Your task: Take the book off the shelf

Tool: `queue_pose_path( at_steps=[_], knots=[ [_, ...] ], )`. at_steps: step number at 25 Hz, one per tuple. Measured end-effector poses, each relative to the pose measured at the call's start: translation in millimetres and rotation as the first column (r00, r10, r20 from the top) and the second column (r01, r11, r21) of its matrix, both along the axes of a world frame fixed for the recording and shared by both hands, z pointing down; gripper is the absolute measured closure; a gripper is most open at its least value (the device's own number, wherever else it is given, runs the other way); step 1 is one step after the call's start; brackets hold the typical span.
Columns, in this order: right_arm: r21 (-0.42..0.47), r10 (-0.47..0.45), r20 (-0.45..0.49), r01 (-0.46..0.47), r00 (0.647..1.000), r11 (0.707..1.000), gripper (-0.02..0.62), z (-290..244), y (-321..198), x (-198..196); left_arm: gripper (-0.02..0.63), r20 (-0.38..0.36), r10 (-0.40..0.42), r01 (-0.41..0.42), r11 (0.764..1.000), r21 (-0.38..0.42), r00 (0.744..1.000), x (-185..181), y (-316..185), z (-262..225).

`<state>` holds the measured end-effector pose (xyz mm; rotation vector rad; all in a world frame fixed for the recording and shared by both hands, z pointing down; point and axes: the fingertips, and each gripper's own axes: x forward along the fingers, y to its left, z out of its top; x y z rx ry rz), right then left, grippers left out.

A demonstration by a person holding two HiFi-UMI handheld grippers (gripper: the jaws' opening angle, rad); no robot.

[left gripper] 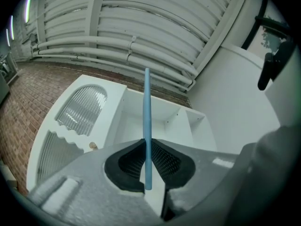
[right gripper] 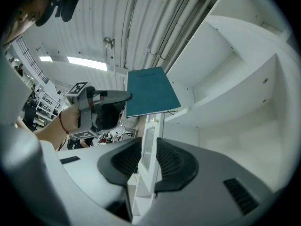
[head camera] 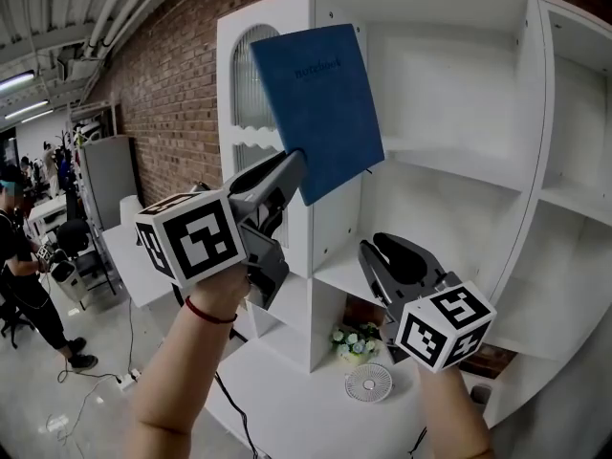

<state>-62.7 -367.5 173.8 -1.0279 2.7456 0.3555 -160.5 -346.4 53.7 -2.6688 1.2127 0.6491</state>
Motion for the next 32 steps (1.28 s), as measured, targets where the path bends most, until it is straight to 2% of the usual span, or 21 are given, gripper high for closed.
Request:
queue_pose_path(
  at_steps=[8, 21, 27, 32],
  knots=[
    [-0.005, -0.005, 0.017, 0.005, 1.000, 1.000, 0.500, 10.3, 5.8, -0.9, 0.563, -0.034, 0.015, -0.016, 0.999, -0.031, 0.999, -12.7, 7.2, 36.5],
    [-0.017, -0.028, 0.000, 0.028, 1.000, 0.999, 0.500, 54.2, 13.1, 0.6, 0.563, -0.096, 0.066, -0.079, 0.988, -0.136, 0.993, -20.3, -2.4, 127.5],
    [-0.049, -0.056, -0.008, 0.056, 0.998, 0.997, 0.500, 82.3, 15.2, -10.4, 0.562, -0.135, 0.076, -0.098, 0.980, -0.170, 0.988, -20.9, -11.9, 169.9],
    [-0.101, -0.043, -0.004, 0.042, 0.999, 0.994, 0.500, 104.1, 11.6, -15.6, 0.563, -0.168, 0.093, -0.127, 0.971, -0.202, 0.981, -20.3, -19.8, 201.9]
  ],
)
